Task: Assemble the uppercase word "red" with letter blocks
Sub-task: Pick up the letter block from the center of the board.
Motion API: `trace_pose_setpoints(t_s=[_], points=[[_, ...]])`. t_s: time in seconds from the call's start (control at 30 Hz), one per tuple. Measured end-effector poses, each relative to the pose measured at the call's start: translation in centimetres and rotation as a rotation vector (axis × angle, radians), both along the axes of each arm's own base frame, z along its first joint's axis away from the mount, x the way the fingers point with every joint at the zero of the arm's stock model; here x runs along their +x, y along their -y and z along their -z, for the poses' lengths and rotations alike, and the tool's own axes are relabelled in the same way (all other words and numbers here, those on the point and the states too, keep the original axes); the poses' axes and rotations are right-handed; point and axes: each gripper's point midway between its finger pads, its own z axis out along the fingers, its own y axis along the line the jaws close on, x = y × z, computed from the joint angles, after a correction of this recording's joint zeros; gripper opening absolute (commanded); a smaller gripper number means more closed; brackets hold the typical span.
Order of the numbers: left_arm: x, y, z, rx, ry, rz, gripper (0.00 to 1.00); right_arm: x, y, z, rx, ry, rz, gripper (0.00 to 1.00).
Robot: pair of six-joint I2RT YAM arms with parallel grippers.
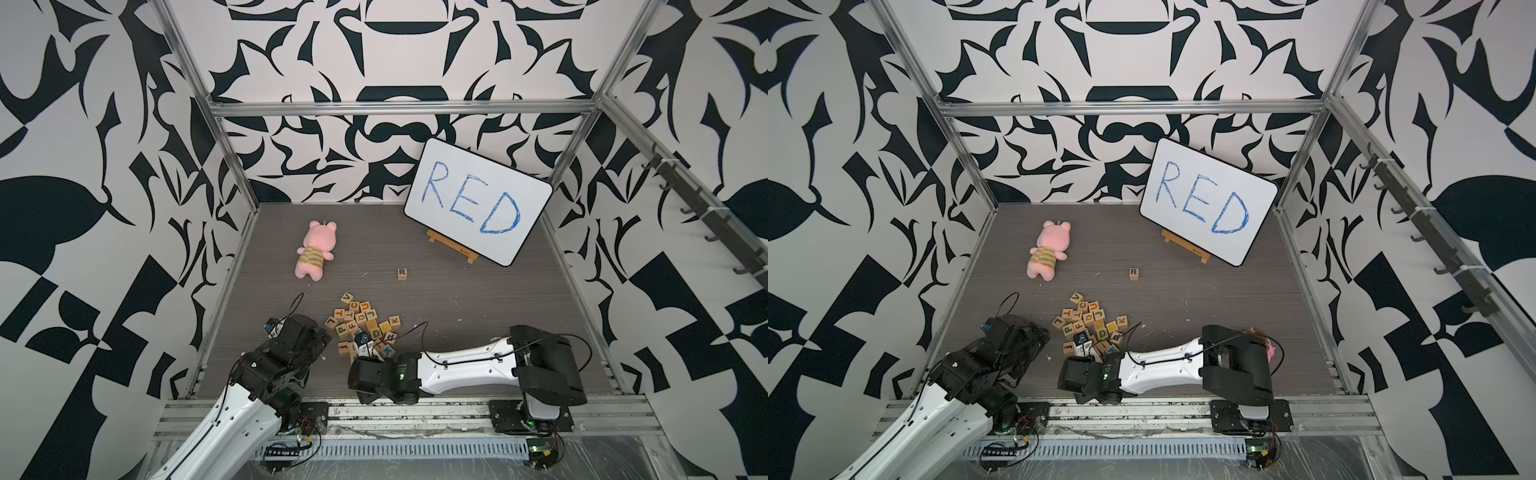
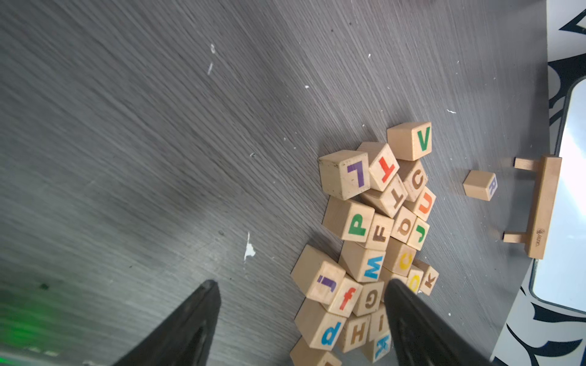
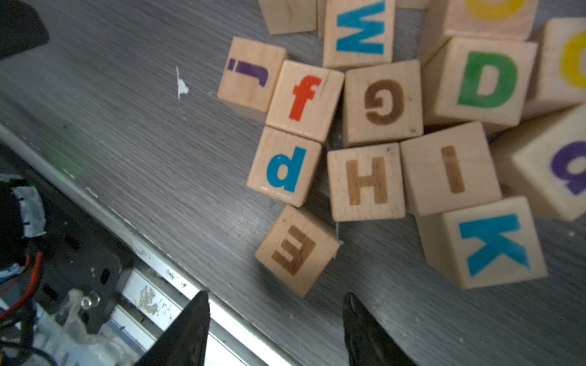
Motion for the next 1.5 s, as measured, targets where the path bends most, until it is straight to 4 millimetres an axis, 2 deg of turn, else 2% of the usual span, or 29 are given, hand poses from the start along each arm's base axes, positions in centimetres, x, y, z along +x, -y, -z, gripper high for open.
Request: trace_pose_setpoints(t_s=[0.43,0.8,1.0,1.5], points=[[0.2,-0.2,-0.3,-0.001,0.023,-0.010,0.86,1.0,-1.4,1.5,-0.087,-0.005,0.113,0.62],[0.1,-0.2,-0.4,-0.005,0.026,-0.013,0.86,2.4,0.2,2.0,-0.130,-0.033,0.213,0.57],[0.1,-0.2,-0.4,-0.007,0.025,-0.013,0.86,3.1,0.4,2.7,-0.141,-0.054,0.244,0.48],[0.1,0.1,-1.3,-0.064,0.076,-0.017,0.86,3.3,0.0,2.7,-0.128,-0.062,0.263,0.22]])
